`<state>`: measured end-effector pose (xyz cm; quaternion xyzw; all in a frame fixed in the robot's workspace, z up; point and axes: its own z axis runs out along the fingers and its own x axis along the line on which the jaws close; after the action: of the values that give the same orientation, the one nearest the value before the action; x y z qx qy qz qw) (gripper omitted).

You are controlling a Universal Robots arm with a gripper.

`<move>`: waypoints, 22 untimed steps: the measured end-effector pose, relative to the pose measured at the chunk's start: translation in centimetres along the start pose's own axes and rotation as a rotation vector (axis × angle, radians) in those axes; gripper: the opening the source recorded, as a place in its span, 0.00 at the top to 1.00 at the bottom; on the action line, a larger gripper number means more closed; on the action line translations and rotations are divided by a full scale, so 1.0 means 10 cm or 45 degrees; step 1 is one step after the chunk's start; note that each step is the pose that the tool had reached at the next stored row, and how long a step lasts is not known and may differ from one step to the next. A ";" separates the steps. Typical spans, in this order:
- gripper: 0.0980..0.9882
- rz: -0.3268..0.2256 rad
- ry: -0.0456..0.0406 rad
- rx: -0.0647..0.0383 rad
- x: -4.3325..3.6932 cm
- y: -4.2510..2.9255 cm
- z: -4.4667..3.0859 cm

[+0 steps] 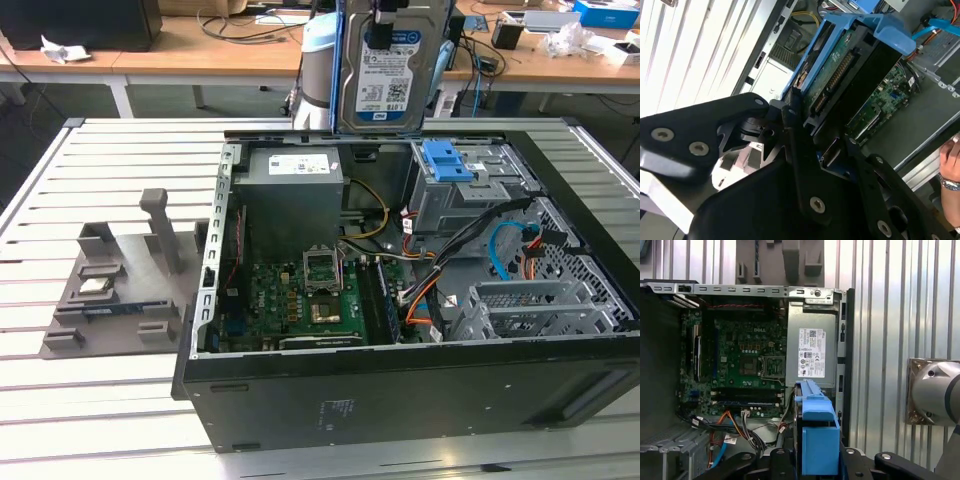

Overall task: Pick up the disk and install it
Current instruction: 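Pick up the disk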

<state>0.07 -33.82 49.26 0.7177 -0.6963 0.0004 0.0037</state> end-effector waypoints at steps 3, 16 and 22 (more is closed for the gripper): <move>0.70 0.000 0.000 0.000 0.132 0.004 0.000; 0.70 0.000 0.000 0.000 0.585 0.018 0.003; 0.70 0.000 0.000 0.000 0.798 0.024 0.005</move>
<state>0.07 -41.80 49.26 0.7177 -0.6963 0.0004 0.0037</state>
